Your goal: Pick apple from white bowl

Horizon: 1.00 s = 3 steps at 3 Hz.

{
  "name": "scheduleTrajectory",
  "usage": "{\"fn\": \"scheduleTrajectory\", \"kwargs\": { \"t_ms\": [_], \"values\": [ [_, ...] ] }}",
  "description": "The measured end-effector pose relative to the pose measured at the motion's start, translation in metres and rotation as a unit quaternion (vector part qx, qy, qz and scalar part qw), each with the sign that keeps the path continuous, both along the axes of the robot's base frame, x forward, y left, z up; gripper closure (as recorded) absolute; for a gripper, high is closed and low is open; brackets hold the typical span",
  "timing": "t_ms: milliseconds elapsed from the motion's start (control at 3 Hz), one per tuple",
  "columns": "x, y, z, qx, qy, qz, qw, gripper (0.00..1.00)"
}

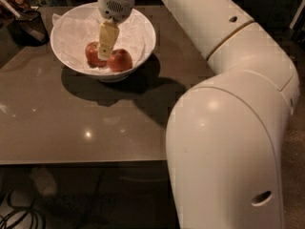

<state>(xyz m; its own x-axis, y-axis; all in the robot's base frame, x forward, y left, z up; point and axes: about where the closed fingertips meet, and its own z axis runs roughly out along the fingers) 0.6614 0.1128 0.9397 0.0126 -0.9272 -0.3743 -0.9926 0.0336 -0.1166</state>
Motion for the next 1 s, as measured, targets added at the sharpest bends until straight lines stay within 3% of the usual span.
{"fn": "scheduleTrajectory", "kwargs": {
  "t_ms": [333,1000],
  "values": [
    [0.002,0.002,-0.013,-0.007,0.014,-0.001,0.9999,0.25],
    [0.015,-0.011,-0.046,-0.023,0.047,-0.032,0.9982,0.28]
  ]
}}
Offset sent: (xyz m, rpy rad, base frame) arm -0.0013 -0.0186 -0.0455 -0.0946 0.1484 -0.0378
